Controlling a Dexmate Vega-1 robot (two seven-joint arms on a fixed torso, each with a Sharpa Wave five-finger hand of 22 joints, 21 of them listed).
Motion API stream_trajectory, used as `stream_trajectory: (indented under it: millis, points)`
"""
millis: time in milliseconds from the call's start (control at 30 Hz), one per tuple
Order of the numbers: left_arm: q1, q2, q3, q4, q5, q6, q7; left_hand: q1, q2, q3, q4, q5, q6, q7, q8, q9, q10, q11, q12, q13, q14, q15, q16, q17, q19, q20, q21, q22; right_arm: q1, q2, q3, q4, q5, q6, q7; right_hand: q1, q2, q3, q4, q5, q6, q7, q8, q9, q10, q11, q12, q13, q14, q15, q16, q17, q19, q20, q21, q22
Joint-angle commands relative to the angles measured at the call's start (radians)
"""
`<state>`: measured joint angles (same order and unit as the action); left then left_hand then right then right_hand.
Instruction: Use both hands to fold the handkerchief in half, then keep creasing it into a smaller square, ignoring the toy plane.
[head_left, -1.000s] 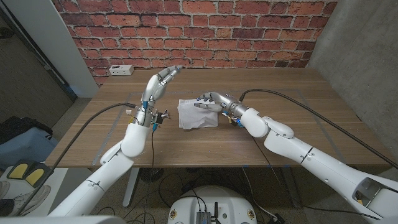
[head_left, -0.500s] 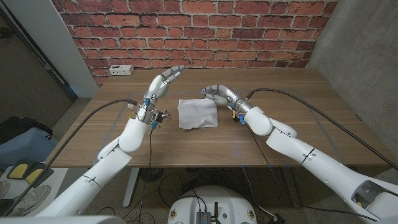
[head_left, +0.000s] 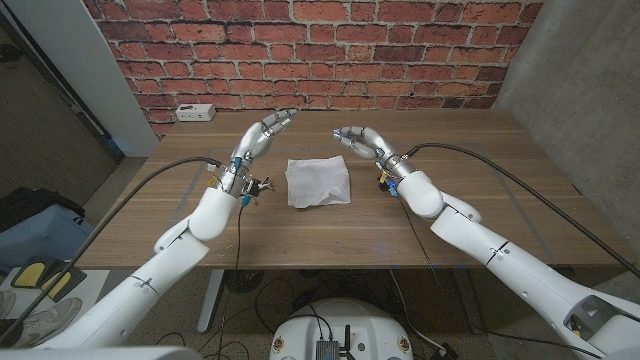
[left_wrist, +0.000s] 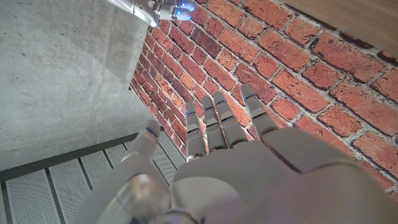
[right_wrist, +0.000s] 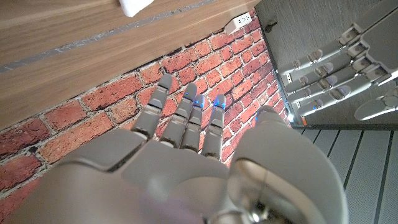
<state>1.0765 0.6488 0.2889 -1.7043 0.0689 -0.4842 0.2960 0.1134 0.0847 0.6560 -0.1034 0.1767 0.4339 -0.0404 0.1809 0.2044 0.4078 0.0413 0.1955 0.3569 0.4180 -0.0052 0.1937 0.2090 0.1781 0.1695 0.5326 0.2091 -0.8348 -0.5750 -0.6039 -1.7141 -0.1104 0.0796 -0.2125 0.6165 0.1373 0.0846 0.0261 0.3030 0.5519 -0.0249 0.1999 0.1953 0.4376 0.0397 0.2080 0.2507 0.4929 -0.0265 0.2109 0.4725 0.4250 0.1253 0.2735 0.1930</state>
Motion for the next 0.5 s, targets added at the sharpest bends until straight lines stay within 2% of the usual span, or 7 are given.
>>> stream_trajectory:
  millis: [33,300,400,500]
  points:
    - [-0.005,0.028,-0.001,0.037,-0.071,-0.035,-0.037,-0.004,0.001,0.004,-0.006,-0.001,-0.006,-0.001,0.004,0.000,-0.003,0.001,-0.001,0.000,-0.009,-0.001,-0.002,-0.001,-0.005,-0.004,-0.001,0.002,-0.041,0.017,0.040,-0.002,0.076,0.066,-0.059,0.010,0.000,0.013,-0.001,-0.007,0.006,0.012,0.004,0.000,0.008,0.001,0.003,0.000,-0.003,-0.002,0.002,-0.001,-0.002,0.004,-0.002,0.004]
    - [0.001,0.054,-0.013,0.068,-0.154,-0.084,-0.098,-0.005,0.000,0.004,-0.006,-0.001,-0.008,-0.002,0.005,-0.002,-0.006,0.001,0.000,-0.003,-0.011,-0.001,-0.001,-0.003,-0.005,-0.004,-0.001,0.002,-0.097,0.045,0.082,-0.009,0.147,0.132,-0.109,0.014,0.001,0.018,-0.007,-0.014,0.007,0.016,0.004,-0.001,0.009,0.004,0.003,-0.001,-0.006,-0.006,0.000,-0.004,-0.007,0.002,-0.005,0.004]
    - [0.005,0.065,-0.019,0.080,-0.192,-0.096,-0.126,-0.005,0.000,0.004,-0.006,-0.001,-0.009,-0.002,0.005,-0.002,-0.007,0.001,0.000,-0.004,-0.013,0.000,-0.001,-0.003,-0.005,-0.004,-0.001,0.002,-0.121,0.053,0.097,-0.014,0.153,0.156,-0.138,0.017,0.002,0.022,-0.011,-0.019,0.011,0.018,0.005,-0.001,0.011,0.005,0.003,-0.002,-0.010,-0.009,-0.001,-0.007,-0.006,0.016,-0.005,0.004]
    - [0.014,0.077,-0.026,0.086,-0.227,-0.098,-0.149,-0.006,0.000,0.004,-0.006,-0.001,-0.012,-0.003,0.004,-0.002,-0.008,0.001,-0.001,-0.005,-0.014,0.000,-0.001,-0.004,-0.005,-0.004,-0.001,0.002,-0.132,0.070,0.107,0.004,0.171,0.190,-0.154,0.019,0.002,0.024,-0.013,-0.022,0.014,0.017,0.006,-0.001,0.015,0.006,0.004,-0.003,-0.007,-0.011,0.000,-0.008,-0.005,0.013,-0.005,0.004]
